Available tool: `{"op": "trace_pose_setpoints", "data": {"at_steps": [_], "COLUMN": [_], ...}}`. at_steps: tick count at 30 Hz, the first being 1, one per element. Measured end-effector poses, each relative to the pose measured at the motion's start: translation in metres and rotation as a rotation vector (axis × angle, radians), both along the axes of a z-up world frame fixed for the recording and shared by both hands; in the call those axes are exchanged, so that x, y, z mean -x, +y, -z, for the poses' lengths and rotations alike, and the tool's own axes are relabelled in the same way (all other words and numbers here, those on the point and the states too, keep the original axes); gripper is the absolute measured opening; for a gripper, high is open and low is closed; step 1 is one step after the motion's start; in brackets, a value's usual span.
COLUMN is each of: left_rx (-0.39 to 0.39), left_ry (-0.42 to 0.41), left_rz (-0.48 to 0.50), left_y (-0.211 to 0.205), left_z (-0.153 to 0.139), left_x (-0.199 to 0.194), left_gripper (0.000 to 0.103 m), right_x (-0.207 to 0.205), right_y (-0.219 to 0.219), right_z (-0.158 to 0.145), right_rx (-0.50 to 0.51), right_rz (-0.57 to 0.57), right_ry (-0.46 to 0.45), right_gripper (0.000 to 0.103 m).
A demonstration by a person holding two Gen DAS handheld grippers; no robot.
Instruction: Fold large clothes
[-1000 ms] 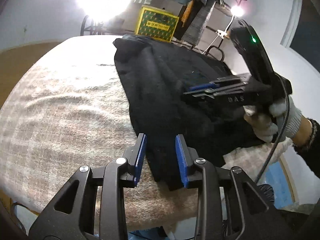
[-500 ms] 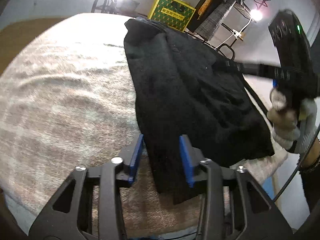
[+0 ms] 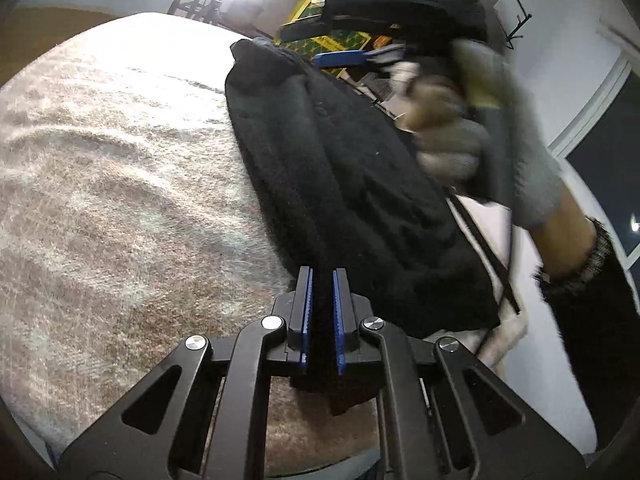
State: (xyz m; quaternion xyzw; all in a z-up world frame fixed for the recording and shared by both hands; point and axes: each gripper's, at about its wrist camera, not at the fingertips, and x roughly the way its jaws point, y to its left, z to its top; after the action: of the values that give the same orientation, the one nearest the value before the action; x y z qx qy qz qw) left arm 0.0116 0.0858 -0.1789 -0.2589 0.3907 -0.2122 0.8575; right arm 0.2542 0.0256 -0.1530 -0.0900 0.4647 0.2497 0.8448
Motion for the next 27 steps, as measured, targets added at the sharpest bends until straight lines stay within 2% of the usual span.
{"op": "trace_pose_setpoints", "data": {"at_steps": [4, 6, 12, 15, 20, 23, 25, 27], "left_rx": [0.085, 0.1, 0.091, 0.051, 0.051, 0.045, 0.043, 0.044], "left_ry": [0.008, 0.0, -0.033, -0.043, -0.027, -0.027, -0.027, -0.027], "left_rz": [-0.004, -0.001, 0.036, 0.044, 0.036, 0.031, 0.029, 0.027], "left_y": [0.009, 0.011, -0.001, -0.008, -0.012, -0.014, -0.011, -0.011], "left_z": [-0.001, -0.004, -0.018, -0.021, -0.02, -0.023, -0.022, -0.022], "left_x": [0.002, 0.003, 0.009, 0.009, 0.01, 0.007, 0.006, 0.006], "left_gripper": [0.007, 0.007, 0.006, 0.006, 0.006, 0.006, 0.006, 0.006], "right_x": [-0.031, -0.046, -0.086, -0.099, -0.105, -0.103, -0.103, -0.103], "right_y": [0.028, 0.044, 0.06, 0.059, 0.064, 0.067, 0.068, 0.067], "right_z": [0.016, 0.022, 0.037, 0.047, 0.059, 0.064, 0.063, 0.061], "right_rx": [0.08, 0.126, 0.239, 0.273, 0.303, 0.319, 0.329, 0.345], "right_rz": [0.024, 0.029, 0.1, 0.126, 0.098, 0.083, 0.071, 0.066], "right_ry": [-0.006, -0.011, -0.03, -0.021, -0.006, -0.017, -0.022, -0.039], "right_gripper": [0.062, 0.063, 0.065, 0.065, 0.065, 0.069, 0.065, 0.046]}}
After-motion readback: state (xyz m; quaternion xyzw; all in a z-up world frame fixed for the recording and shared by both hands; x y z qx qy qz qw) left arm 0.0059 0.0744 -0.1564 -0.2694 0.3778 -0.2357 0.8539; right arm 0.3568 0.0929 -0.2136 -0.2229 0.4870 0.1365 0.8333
